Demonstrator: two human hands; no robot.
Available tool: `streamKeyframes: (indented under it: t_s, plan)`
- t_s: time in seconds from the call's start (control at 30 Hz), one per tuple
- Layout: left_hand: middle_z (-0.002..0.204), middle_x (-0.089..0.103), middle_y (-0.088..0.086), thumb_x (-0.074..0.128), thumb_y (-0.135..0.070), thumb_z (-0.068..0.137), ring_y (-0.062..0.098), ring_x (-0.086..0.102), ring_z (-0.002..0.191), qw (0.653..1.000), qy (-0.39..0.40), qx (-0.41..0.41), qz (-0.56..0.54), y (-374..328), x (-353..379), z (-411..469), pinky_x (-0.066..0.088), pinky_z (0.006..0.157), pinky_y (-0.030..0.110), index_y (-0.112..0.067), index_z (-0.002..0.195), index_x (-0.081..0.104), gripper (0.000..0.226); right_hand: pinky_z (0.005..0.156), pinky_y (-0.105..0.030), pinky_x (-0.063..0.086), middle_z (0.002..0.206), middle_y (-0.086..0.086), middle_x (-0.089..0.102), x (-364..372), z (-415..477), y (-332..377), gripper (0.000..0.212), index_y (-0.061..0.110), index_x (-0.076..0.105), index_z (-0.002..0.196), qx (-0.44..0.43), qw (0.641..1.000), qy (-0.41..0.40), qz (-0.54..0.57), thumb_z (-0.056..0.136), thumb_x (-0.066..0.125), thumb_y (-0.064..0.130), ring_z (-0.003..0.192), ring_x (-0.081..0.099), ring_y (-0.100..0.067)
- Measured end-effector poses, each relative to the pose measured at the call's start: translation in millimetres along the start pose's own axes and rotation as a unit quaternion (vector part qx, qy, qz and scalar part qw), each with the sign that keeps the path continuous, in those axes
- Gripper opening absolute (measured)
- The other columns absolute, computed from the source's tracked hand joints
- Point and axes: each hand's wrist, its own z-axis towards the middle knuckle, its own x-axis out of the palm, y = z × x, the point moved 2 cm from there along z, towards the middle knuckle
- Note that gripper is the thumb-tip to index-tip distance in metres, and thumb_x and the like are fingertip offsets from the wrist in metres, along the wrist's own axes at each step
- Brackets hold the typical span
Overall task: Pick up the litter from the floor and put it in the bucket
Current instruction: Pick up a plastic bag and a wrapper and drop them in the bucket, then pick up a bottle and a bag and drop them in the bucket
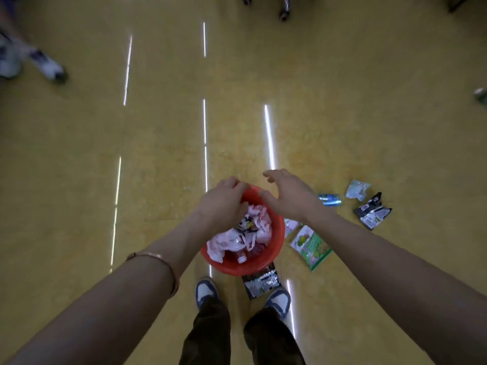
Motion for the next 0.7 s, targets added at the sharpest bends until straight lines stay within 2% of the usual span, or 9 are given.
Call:
streamKeyframes:
  t_s: [0.1, 0.17, 0.37, 0.53, 0.7]
  plan:
    - [0.113, 0.06, 0.003, 0.05, -0.025, 0.093, 0.019, 0.06, 0.099, 0.985, -0.059, 0.032, -0.158, -45, -57, -34, 0.049, 0.087, 0.035, -0.017, 0.123, 0.053, 0.032, 0.09, -0.032, 0.048, 0.119, 0.002, 0.056, -55, -46, 27, 0.045, 0.019, 0.05, 0.131, 0.005, 0.99, -0.093, 0.104, 0.092, 0.052, 0.043, 0.104, 0.056, -0.012]
    - [0.104, 0.062, -0.002, 0.051, -0.022, 0.093, 0.013, 0.062, 0.09, 0.975, -0.093, 0.072, -0.188, -74, -88, -61, 0.051, 0.083, 0.031, -0.02, 0.117, 0.058, 0.026, 0.086, -0.03, 0.05, 0.113, 0.007, 0.057, -83, -84, 38, 0.042, 0.021, 0.053, 0.127, 0.015, 0.977, -0.145, 0.157, 0.091, 0.054, 0.043, 0.097, 0.057, -0.009]
    - [0.107, 0.056, -0.01, 0.052, -0.024, 0.092, -0.002, 0.055, 0.088, 0.96, -0.105, 0.193, -0.176, -142, -146, -108, 0.049, 0.084, 0.024, -0.025, 0.116, 0.059, 0.025, 0.085, -0.025, 0.049, 0.108, 0.012, 0.055, -142, -201, 50, 0.042, 0.024, 0.052, 0.128, 0.089, 0.945, -0.244, 0.197, 0.09, 0.056, 0.043, 0.096, 0.057, -0.005]
    - [0.11, 0.053, -0.006, 0.054, -0.024, 0.092, 0.006, 0.058, 0.089, 0.931, -0.076, 0.33, -0.132, -206, -189, -122, 0.049, 0.085, 0.029, -0.02, 0.117, 0.059, 0.026, 0.082, -0.031, 0.05, 0.107, 0.005, 0.06, -181, -293, 55, 0.043, 0.02, 0.053, 0.127, 0.172, 0.908, -0.346, 0.162, 0.089, 0.059, 0.039, 0.087, 0.059, -0.012]
    - [0.112, 0.045, -0.011, 0.053, -0.029, 0.092, 0.006, 0.053, 0.098, 0.892, -0.038, 0.439, -0.099, -250, -197, -156, 0.045, 0.084, 0.025, -0.026, 0.118, 0.057, 0.026, 0.079, -0.024, 0.044, 0.104, 0.005, 0.06, -180, -390, 74, 0.042, 0.019, 0.052, 0.128, 0.263, 0.85, -0.432, 0.147, 0.091, 0.057, 0.037, 0.089, 0.059, -0.012]
